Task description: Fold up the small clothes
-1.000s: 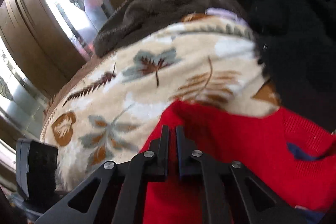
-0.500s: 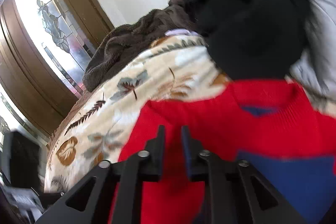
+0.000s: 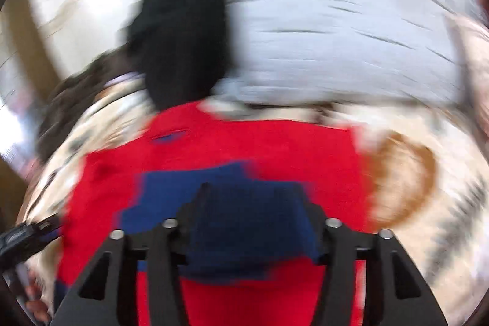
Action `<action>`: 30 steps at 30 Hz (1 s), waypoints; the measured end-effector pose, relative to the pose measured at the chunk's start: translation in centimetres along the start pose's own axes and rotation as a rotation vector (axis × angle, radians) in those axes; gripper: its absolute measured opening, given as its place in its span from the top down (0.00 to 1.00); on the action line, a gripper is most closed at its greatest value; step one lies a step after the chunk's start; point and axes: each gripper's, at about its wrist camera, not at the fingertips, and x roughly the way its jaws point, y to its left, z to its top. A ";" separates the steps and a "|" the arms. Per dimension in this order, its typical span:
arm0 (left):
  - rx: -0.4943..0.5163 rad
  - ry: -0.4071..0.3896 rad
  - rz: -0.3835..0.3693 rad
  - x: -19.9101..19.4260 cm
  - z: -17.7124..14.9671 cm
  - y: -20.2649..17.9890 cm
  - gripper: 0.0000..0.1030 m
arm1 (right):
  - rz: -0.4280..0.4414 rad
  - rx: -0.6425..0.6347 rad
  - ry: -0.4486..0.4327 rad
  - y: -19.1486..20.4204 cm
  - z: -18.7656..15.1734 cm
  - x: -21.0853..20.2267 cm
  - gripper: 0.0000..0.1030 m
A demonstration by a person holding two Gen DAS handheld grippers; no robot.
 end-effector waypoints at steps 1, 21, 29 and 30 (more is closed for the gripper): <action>0.008 0.004 0.010 0.3 -0.1 -0.2 0.44 | 0.018 0.043 0.033 -1.1 -0.2 0.8 0.45; 0.196 0.002 0.117 0.8 -1.4 -3.0 0.40 | 0.177 0.056 -0.019 -2.9 -2.5 -0.9 0.88; 0.322 0.019 0.234 3.3 -3.6 -3.7 0.30 | 0.076 -0.007 0.074 -1.8 -4.1 0.7 0.84; 0.312 0.029 0.228 3.1 -3.5 -3.5 0.30 | 0.069 -0.013 0.086 -1.6 -4.0 0.7 0.84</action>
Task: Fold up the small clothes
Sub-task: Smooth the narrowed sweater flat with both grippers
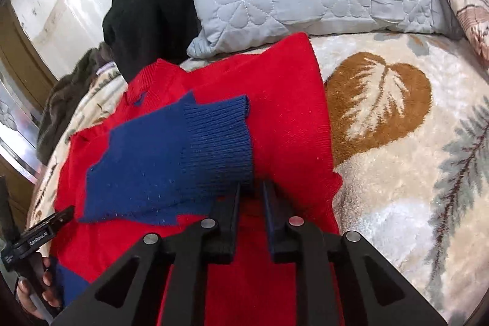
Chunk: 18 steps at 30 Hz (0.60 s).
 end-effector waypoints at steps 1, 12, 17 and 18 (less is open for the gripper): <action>-0.011 0.016 -0.012 -0.2 0.0 0.3 0.30 | -0.005 -0.006 0.010 0.3 0.0 -0.3 0.83; -0.027 0.132 -0.079 -5.6 -5.1 1.3 0.30 | -0.015 -0.132 0.129 1.1 -6.6 -5.2 0.61; -0.020 0.201 -0.126 -8.4 -8.3 2.4 0.30 | 0.014 -0.110 0.172 -0.8 -9.0 -8.6 0.59; -0.018 0.216 -0.133 -9.0 -9.0 2.7 0.30 | 0.013 -0.106 0.178 -1.3 -9.5 -9.2 0.59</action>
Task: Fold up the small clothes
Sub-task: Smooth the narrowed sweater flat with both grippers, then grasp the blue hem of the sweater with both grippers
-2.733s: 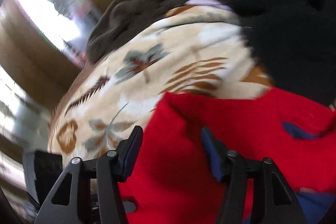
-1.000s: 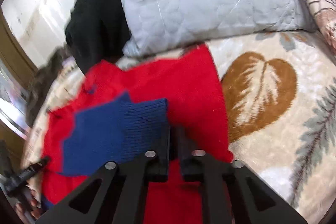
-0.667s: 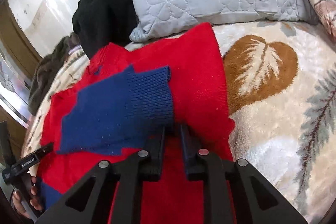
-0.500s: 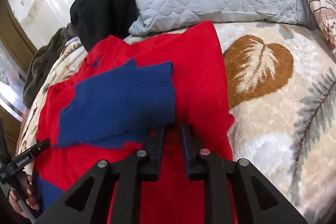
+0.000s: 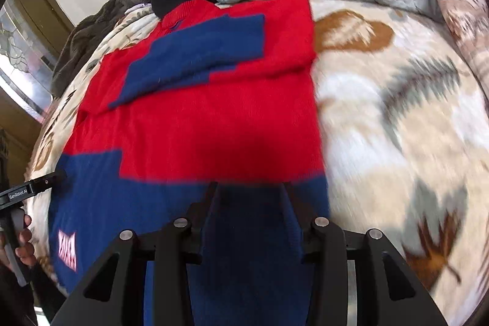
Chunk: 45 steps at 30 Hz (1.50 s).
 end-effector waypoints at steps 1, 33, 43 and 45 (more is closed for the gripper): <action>0.001 0.014 -0.004 -0.4 -0.7 0.2 0.30 | 0.000 0.004 0.002 -0.3 -0.5 -0.4 0.59; -0.084 0.164 -0.193 -3.6 -10.2 2.5 0.45 | 0.337 -0.083 0.120 -1.6 -10.6 -4.7 0.66; -0.122 0.217 -0.318 -3.0 -10.0 3.5 0.52 | 0.388 -0.007 0.142 -3.2 -11.0 -4.3 0.69; -0.108 0.219 -0.343 -3.0 -10.0 2.6 0.40 | 0.396 -0.012 0.141 -3.2 -11.0 -4.3 0.67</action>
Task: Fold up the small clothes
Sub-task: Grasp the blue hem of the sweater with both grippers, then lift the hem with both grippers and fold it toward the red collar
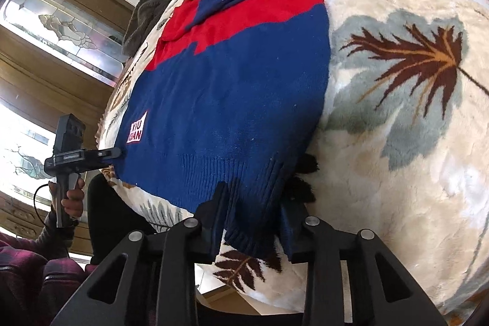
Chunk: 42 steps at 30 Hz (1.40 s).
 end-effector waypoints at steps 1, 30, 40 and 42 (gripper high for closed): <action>0.015 -0.003 0.017 0.1 0.0 -0.4 0.40 | -0.004 -0.010 0.000 0.2 0.1 0.1 0.67; -0.039 -0.265 -0.262 -4.5 8.6 -1.2 0.94 | 0.279 0.028 -0.359 1.9 10.8 -4.2 0.92; -0.149 -0.353 -0.289 -2.9 16.8 0.5 0.94 | 0.267 0.168 -0.434 -1.5 18.0 -2.3 0.92; -0.160 -0.359 -0.294 -2.3 18.5 0.6 0.94 | 0.265 0.200 -0.440 -2.3 19.5 -1.4 0.92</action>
